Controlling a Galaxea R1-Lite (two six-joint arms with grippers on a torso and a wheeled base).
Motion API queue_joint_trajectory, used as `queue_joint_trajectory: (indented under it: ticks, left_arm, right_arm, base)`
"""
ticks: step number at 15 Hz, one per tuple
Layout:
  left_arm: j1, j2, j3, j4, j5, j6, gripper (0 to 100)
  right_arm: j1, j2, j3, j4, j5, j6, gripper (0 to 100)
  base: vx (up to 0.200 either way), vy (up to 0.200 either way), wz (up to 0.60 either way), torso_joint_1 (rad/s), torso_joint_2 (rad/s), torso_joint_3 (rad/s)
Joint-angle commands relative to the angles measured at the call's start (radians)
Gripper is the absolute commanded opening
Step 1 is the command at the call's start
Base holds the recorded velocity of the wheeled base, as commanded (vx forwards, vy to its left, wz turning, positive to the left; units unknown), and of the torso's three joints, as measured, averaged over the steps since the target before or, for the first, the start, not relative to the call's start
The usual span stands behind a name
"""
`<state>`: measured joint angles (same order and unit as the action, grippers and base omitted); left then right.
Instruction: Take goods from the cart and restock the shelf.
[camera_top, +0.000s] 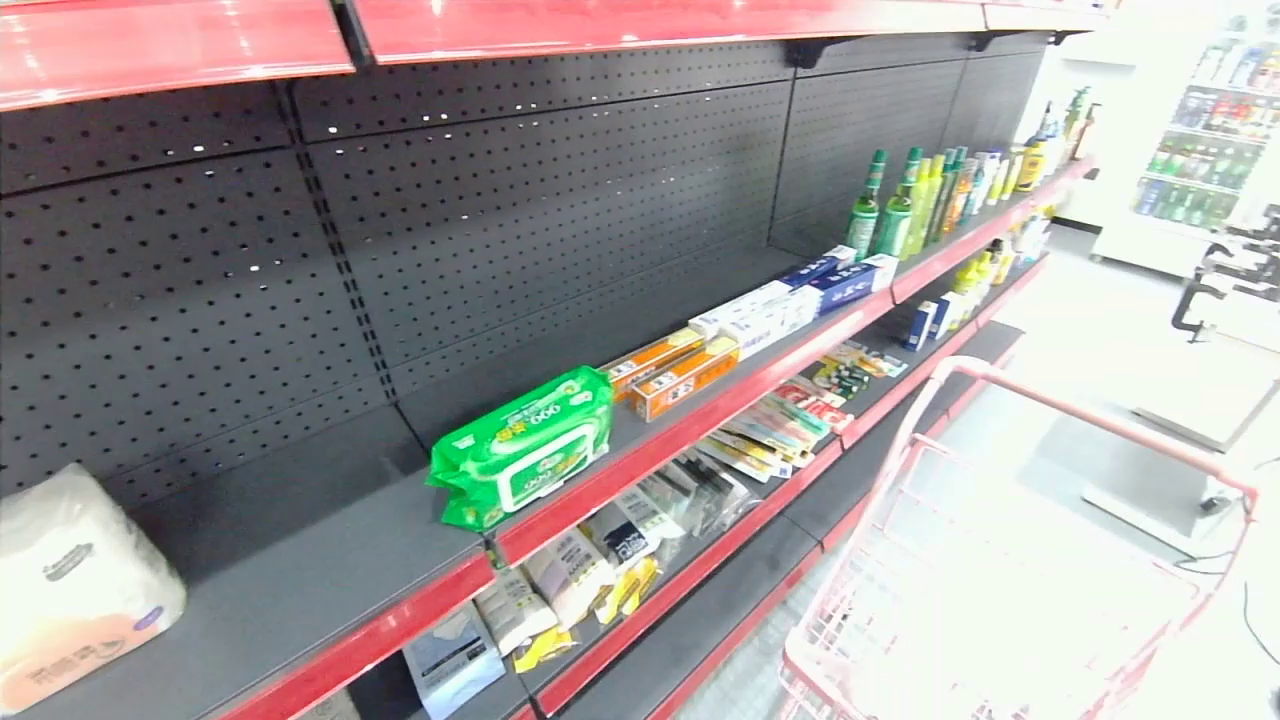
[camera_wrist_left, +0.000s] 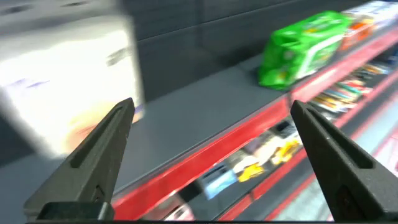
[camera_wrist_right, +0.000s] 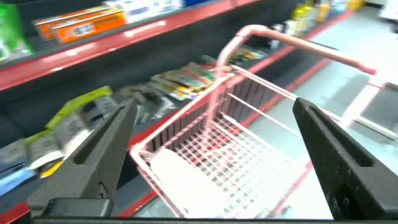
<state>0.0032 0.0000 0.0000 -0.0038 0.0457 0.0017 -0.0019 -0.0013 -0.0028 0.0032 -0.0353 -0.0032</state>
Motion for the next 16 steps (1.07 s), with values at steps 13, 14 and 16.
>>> queue_joint_trajectory:
  ticks: [13, 14, 16]
  left_arm:
    - [0.0, 0.002, 0.0, 0.001, -0.001, 0.0, 100]
    - [0.0, 0.002, 0.0, 0.001, -0.001, 0.0, 100]
    - [0.0, 0.0, 0.0, -0.001, -0.001, -0.002, 100]
  right_arm:
    - [-0.02, 0.868, -0.592, 0.06, 0.011, 0.003, 100]
    - [-0.021, 0.929, -0.579, 0.06, 0.015, 0.003, 100]
    - [0.005, 1.253, -0.511, 0.067, 0.032, -0.026, 100]
  base:
    - [0.0, 0.0, 0.0, 0.0, 0.0, 0.0]
    - [0.0, 0.0, 0.0, 0.0, 0.0, 0.0]
    - [0.0, 0.0, 0.0, 0.0, 0.0, 0.0]
